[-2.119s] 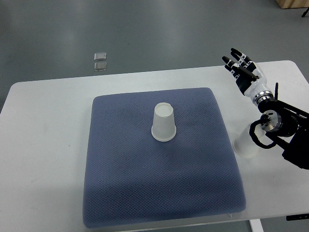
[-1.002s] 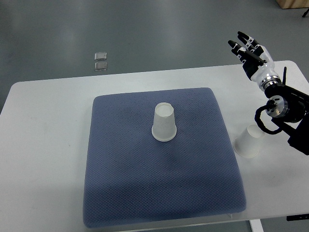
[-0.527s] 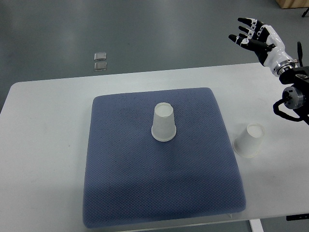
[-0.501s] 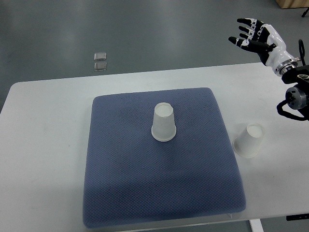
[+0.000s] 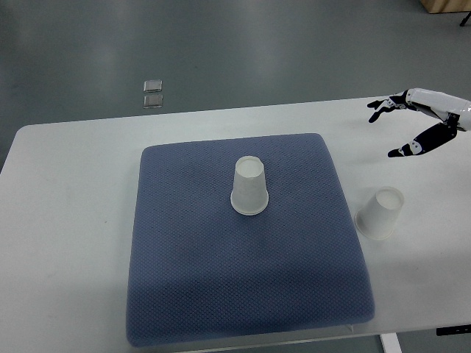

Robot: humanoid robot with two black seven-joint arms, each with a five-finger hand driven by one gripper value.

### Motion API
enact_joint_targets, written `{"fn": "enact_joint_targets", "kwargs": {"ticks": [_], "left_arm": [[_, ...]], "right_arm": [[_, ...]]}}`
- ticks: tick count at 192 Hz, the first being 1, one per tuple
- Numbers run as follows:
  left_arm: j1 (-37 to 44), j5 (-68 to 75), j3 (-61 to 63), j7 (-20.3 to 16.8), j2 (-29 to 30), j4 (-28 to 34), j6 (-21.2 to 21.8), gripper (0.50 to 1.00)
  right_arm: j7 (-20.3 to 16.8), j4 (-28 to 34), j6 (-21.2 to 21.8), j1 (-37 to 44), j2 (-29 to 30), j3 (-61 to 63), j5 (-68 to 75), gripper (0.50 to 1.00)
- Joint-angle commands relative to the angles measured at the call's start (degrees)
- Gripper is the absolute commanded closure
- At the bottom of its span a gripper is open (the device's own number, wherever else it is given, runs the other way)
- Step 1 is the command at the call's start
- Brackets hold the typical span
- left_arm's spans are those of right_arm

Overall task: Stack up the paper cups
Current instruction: 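Raise the right hand and swing it open over the loose white cup, then close the right hand fingers around the loose white paper cup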

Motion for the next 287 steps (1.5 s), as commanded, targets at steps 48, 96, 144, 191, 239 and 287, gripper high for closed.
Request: {"fn": "enact_joint_targets", "kwargs": {"ticks": [48, 96, 144, 191, 239, 287], "left_arm": [[0.0, 0.0, 0.0, 0.0, 0.0, 0.0, 0.0, 0.500], [0.0, 0.0, 0.0, 0.0, 0.0, 0.0, 0.0, 0.500], [0.0, 0.0, 0.0, 0.0, 0.0, 0.0, 0.0, 0.500], [0.0, 0.0, 0.0, 0.0, 0.0, 0.0, 0.0, 0.500], [0.0, 0.0, 0.0, 0.0, 0.0, 0.0, 0.0, 0.500], [0.0, 0.0, 0.0, 0.0, 0.0, 0.0, 0.0, 0.500]], "right_arm": [[3.6, 9.3, 8.8, 3.1, -5.7, -0.2, -15.0, 0.591], [1.8, 8.8, -0.3, 1.2, -1.2, -3.2, -22.4, 0.593], [1.5, 6.7, -7.9, 0.9, 0.1, -8.3, -27.4, 0.593], [1.3, 5.2, -12.4, 0.8, 2.0, -10.4, -31.4, 0.593], [0.0, 2.7, -16.2, 0.2, 4.4, -11.8, -34.4, 0.593], [0.0, 0.8, -17.6, -1.4, 6.4, -11.8, -35.3, 0.593]]}}
